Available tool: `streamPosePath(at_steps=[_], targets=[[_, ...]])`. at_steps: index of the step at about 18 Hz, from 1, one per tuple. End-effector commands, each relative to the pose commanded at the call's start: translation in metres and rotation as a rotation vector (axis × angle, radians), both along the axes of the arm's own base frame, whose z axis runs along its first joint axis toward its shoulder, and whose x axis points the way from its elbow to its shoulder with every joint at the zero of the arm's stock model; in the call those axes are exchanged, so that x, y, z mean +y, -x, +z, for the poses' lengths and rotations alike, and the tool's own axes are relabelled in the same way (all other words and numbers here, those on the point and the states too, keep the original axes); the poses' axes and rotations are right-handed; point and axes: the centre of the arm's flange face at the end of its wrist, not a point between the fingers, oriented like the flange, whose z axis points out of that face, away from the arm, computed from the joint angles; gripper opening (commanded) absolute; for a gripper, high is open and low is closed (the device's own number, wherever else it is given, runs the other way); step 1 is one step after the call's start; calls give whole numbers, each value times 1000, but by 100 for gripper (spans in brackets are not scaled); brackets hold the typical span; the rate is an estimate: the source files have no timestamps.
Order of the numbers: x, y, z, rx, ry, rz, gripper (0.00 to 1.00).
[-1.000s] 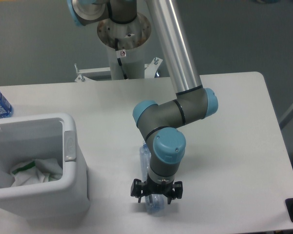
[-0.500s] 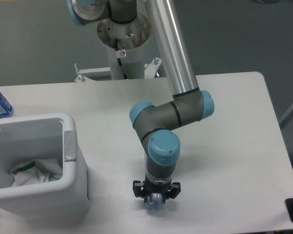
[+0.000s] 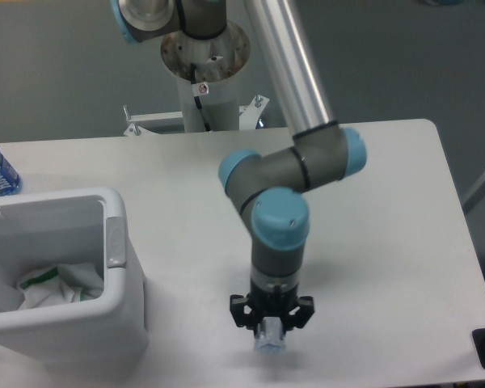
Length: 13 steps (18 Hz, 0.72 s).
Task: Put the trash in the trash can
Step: 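Lift the bottle upright and carry it over the trash bin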
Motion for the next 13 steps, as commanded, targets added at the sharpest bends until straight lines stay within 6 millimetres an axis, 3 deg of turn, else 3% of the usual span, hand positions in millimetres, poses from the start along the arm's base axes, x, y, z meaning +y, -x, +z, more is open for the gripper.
streamPosePath(at_steps=[3, 7, 13], targets=[[-3, -2, 73, 33, -136, 65, 46], [-6, -19, 125, 44, -214, 113, 46], [13, -94, 191, 118, -326, 28, 46]])
